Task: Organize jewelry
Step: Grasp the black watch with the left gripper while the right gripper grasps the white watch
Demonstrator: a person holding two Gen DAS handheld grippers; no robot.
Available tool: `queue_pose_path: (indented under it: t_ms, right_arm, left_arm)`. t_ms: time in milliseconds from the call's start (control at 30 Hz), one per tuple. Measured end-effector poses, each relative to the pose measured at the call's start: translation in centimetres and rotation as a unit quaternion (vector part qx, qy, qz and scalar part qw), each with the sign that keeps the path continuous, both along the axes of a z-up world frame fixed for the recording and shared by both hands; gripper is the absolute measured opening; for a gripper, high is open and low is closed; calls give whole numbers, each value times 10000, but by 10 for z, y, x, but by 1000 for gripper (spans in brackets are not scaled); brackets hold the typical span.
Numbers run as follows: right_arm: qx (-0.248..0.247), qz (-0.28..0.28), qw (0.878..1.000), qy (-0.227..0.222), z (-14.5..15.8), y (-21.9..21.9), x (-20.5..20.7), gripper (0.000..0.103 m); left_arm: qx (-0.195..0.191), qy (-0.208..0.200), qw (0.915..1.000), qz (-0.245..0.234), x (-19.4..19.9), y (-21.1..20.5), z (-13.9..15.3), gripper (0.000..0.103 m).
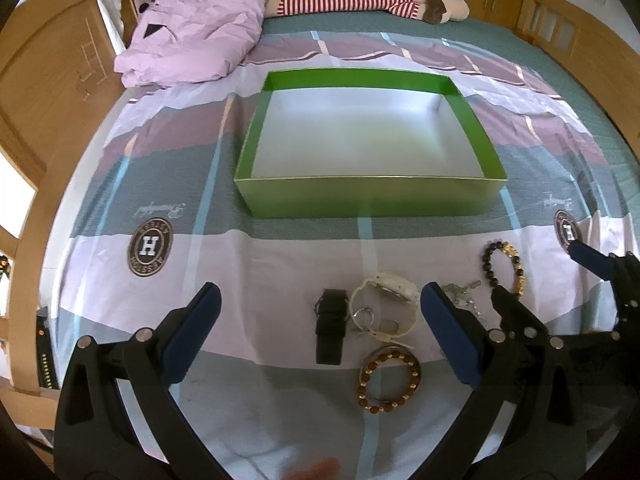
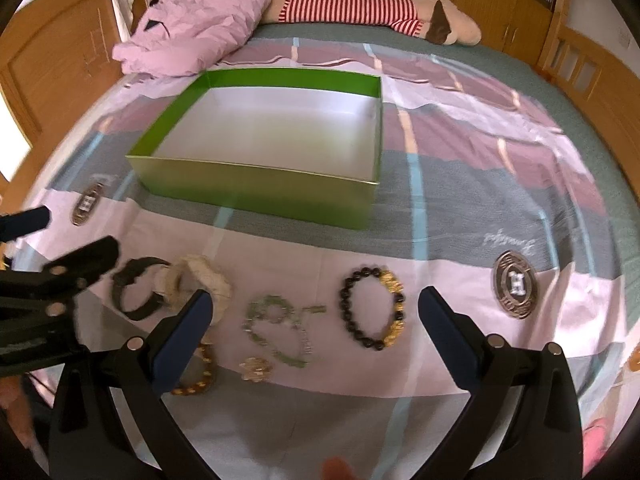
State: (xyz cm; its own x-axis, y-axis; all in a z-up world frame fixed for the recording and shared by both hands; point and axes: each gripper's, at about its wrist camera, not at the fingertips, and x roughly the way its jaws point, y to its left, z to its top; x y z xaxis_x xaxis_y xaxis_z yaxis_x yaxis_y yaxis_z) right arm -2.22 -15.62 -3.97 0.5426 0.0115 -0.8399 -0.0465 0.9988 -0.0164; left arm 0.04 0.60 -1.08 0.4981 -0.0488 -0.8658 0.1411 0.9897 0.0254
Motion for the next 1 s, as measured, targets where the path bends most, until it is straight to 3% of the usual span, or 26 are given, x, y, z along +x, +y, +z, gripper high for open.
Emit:
queue_pose_path:
  t_ms: [200,267,367,400,467,600,667,833,1000]
  right_arm:
    - [48,-59,9994,339,-17,-18,14,102]
    - [213,-23,9986,477,-23,-25,21,97]
    - [320,-75,9980,534,-27,-29,23,77]
    - [303,-172,9979,552,-29,-33,25,72]
    - [289,-337,9966,687,-36,-42,30,51]
    - [762,-228,9909,1089,-43,-52,41,46]
    - [1000,105,9870,1254,-40,-42,45,46]
    - [860,1188,9769,1553,-34,19,50,46]
    - [673,1427,9707,1812,-58,55,57,44]
  left_arm:
    - [-99,202,9997,112,10,11,-12,98]
    - [-141,409,9990,121,16,10,-22,79]
    - [-365,839,9957,149,25,12,-39,52]
    - [-420,987,9940,199,28,14,-48,51]
    - [-373,1075,9931,285,32,17,-58,49]
    - [-415,1186,9912,410,38,24,-66,36]
    - [-516,1208,9900,505,39,29,-65,22]
    - [-354,1216,9905,530,39,31,-67,21]
    - [-294,1216,9910,473,39,26,-67,21]
